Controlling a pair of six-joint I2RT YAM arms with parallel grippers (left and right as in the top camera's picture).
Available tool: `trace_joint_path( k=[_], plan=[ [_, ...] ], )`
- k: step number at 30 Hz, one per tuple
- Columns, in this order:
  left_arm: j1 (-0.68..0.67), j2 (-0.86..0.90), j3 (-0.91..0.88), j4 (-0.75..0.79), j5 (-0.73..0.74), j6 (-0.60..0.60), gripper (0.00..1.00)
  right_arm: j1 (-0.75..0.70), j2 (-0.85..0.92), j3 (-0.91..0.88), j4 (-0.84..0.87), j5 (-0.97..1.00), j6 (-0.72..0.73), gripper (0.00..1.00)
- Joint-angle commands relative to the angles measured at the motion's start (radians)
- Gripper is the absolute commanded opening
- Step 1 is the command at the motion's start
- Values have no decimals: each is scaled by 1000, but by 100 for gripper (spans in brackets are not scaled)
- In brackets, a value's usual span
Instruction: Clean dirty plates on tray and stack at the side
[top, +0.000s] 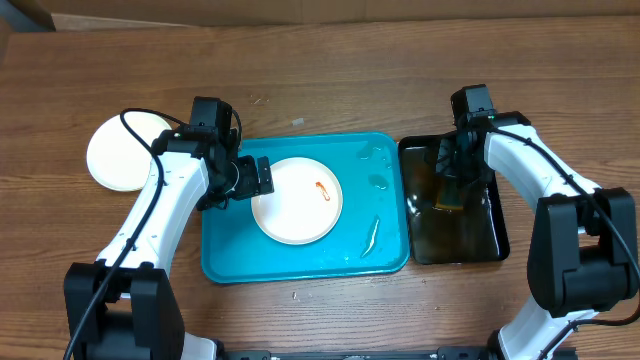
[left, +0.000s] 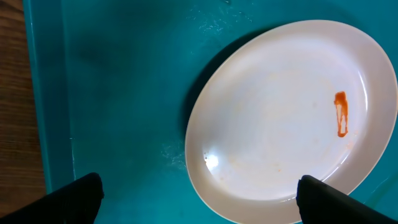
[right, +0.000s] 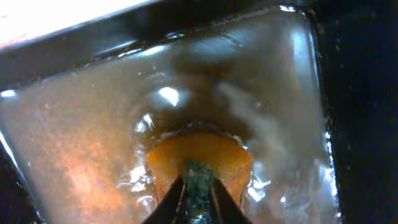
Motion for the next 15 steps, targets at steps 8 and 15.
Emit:
trace_joint_path(
  k=[8,15],
  plan=[
    [-5,1,-3,2,-3,0,100,-2,-24,67,-52,18,0,56],
    [-5,1,-3,2,-3,0,100,-2,-24,224,-203,18,0,55]
  ],
)
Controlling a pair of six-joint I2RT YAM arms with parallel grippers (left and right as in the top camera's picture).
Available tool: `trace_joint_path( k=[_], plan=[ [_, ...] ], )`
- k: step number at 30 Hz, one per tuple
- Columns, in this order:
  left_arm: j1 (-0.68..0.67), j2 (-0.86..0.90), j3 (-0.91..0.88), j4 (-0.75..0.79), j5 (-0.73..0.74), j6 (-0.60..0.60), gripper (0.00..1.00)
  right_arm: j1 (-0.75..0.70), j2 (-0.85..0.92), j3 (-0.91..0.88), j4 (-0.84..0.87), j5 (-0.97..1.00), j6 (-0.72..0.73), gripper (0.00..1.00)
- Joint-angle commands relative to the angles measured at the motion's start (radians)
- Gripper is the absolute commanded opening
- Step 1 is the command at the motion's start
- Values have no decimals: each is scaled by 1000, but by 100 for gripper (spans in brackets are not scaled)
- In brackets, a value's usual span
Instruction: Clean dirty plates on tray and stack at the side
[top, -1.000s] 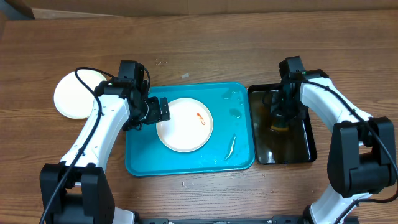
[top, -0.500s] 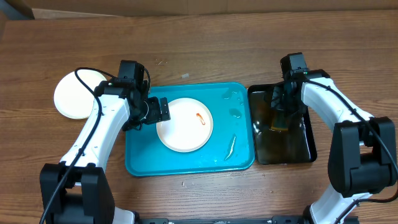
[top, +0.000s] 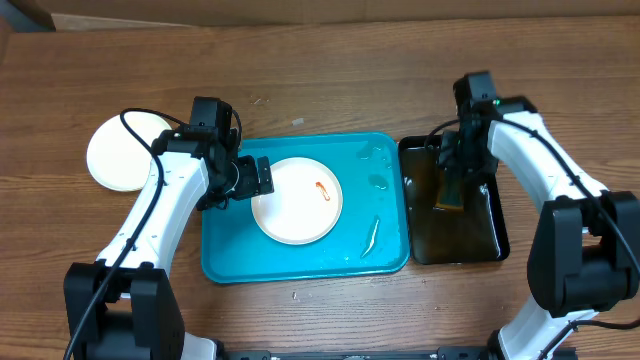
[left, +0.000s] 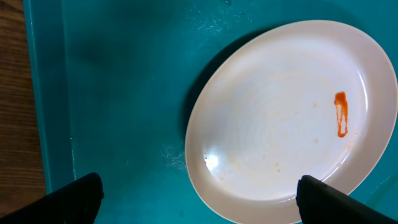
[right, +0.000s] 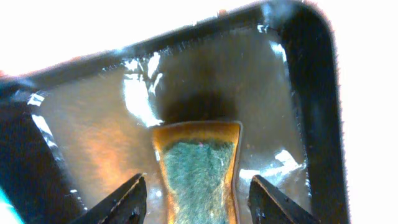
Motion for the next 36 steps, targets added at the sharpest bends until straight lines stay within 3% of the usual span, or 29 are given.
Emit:
trace_joint_path(
  k=[1,13,18,21,24,26,27,28,32,34,36],
  plan=[
    [-5,1,-3,2,-3,0,100,-2,-24,98,-51,7,-3,56],
    [-5,1,-3,5,-3,-2,100,-2,-24,120,-179,6,-24,63],
    [-5,1,-3,148,-3,-10,100,-2,-24,119,-180,-4,-24,63],
    [-5,1,-2,135,0,47,99,-2,-24,119,-182,-4,-24,63],
    [-12,1,-2,75,63,22,69,-2,-24,119,-182,-4,-24,64],
    [-25,1,-3,19,65,-2,41,-2,-24,119,-182,-4,-24,64],
    [-32,1,-3,1,64,-2,34,-2,-24,119,-182,-4,-24,64],
    [-40,1,-3,-14,64,-2,30,-2,-24,119,-181,-4,-24,64],
    [-75,1,-4,-45,54,-6,31,-2,-24,119,-182,-4,-24,65],
    [-93,1,-11,-48,53,-8,21,-2,-24,119,-182,-4,-24,65],
    [-109,1,-29,-39,33,-8,22,-2,-24,119,-184,-4,-24,65]
  ],
)
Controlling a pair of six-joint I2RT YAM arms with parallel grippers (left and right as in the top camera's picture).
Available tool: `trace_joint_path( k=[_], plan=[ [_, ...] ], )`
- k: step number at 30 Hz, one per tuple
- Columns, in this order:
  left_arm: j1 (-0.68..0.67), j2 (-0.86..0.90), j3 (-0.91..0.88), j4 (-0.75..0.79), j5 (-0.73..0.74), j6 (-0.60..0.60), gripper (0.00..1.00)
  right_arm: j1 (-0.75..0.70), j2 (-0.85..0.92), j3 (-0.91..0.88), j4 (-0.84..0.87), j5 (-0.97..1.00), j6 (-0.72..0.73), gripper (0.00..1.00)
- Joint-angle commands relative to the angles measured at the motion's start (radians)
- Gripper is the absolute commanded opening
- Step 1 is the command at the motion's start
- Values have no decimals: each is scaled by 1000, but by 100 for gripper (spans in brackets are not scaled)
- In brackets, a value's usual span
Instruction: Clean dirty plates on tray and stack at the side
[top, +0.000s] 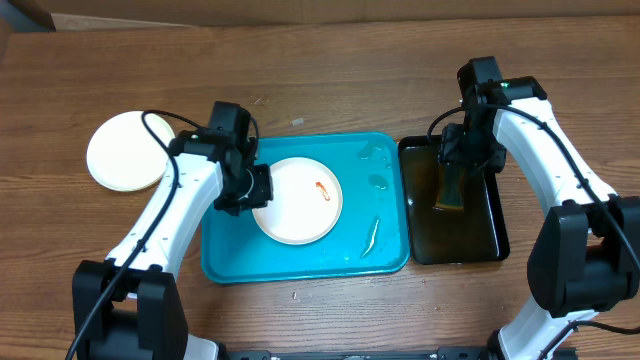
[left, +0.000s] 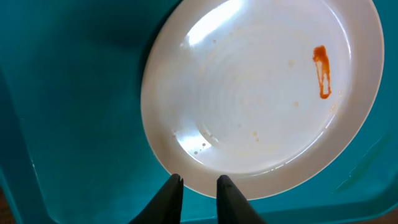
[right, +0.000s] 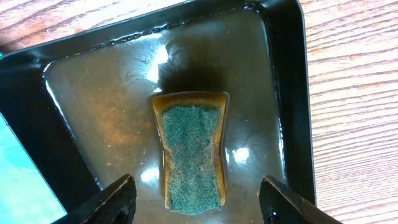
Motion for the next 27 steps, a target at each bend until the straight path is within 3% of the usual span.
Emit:
trace_joint_path(
  k=[1,3,6,15,19,22,27],
  plan=[
    [-27,1,-35,13,-34,-22,30,-2,-24,8,-2,-3,-2,65],
    [-32,1,-59,17,-123,-85,36,-2,-24,8,-2,-3,-2,65],
    [-31,1,-95,26,-194,-155,37,-2,-24,8,-1,-3,-2,65],
    [-32,1,-231,201,-190,-211,36,-2,-24,6,-3,-4,-2,65],
    [-32,1,-290,296,-171,-210,22,-2,-24,-3,-2,-4,-2,65],
    [-32,1,-316,351,-140,-210,20,-2,-24,-6,-1,-4,-2,65],
    [-32,1,-322,399,-140,-162,4,-2,-24,-6,-6,-54,-2,63]
  ],
)
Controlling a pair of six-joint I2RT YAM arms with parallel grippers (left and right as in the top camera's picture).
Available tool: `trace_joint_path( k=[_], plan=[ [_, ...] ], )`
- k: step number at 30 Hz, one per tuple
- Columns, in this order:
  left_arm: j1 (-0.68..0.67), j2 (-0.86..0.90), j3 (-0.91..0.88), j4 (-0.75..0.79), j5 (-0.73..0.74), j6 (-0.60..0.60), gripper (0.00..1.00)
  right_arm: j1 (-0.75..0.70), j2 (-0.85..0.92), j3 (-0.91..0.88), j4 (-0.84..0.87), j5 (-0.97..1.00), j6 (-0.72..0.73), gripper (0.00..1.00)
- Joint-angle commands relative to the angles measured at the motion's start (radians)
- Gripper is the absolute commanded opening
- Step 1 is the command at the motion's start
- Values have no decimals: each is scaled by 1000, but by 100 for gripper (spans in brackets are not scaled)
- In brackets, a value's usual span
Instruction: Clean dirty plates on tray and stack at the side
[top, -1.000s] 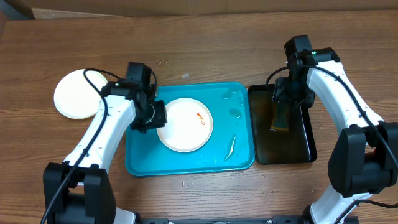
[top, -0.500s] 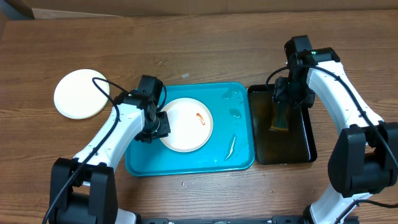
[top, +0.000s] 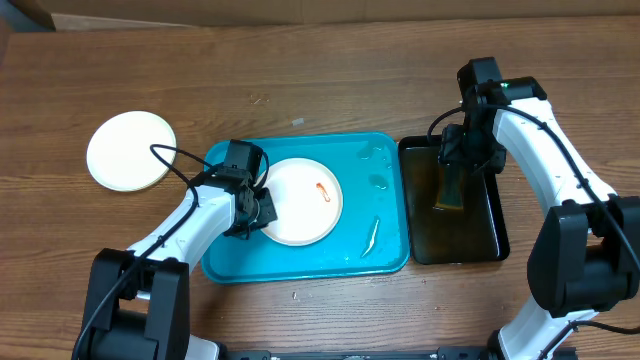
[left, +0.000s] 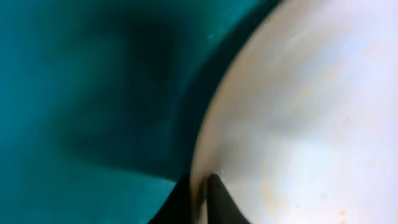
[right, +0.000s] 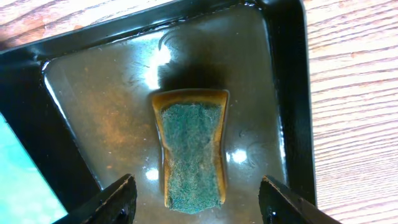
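Note:
A white plate (top: 298, 200) with a red smear (top: 321, 190) lies on the teal tray (top: 300, 262). My left gripper (top: 256, 213) is at the plate's left rim. In the left wrist view its fingers (left: 214, 190) pinch the plate's rim (left: 205, 149), one finger inside the rim and one outside. A clean white plate (top: 130, 151) lies on the table at the far left. My right gripper (right: 196, 202) hangs open above the sponge (right: 189, 155), which lies green side up in the black basin (right: 292, 93) of brown water.
Water droplets (top: 378, 182) and a pale streak (top: 370, 236) lie on the tray's right part. The black basin (top: 495, 235) stands right against the tray's right edge. Bare wooden table (top: 350, 70) surrounds both.
My left gripper has moved down and closer to the plate's left rim and is now shut on it. The right gripper stays open above the sponge.
At first my right gripper was shut on the sponge in the basin water and my left gripper was open over the tray's left part. Then the right gripper had let go and stood higher. The left gripper narrowed near the plate, and now pinches its rim.

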Motion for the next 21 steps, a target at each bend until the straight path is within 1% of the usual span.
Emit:
trace_joint_path(
  k=[1,3,9,12,17,19,21],
  plan=[
    [0,1,-13,22,2,47,4,-2,-24,-5,-3,-67,-1,61],
    [0,1,-13,37,-2,62,5,-2,-24,-5,-13,-103,-1,61],
    [0,1,-13,40,-1,72,14,-2,-24,-6,-45,-101,-1,65],
    [0,1,-13,40,-1,71,16,-2,-24,-26,-39,-86,2,66],
    [0,1,-13,40,-1,71,17,-2,-24,-129,50,-69,2,68],
    [0,1,-13,40,-1,72,17,-2,-24,-177,110,-69,2,66],
    [0,1,-13,40,-1,71,17,-2,-24,-216,162,-70,3,59]
  ],
)
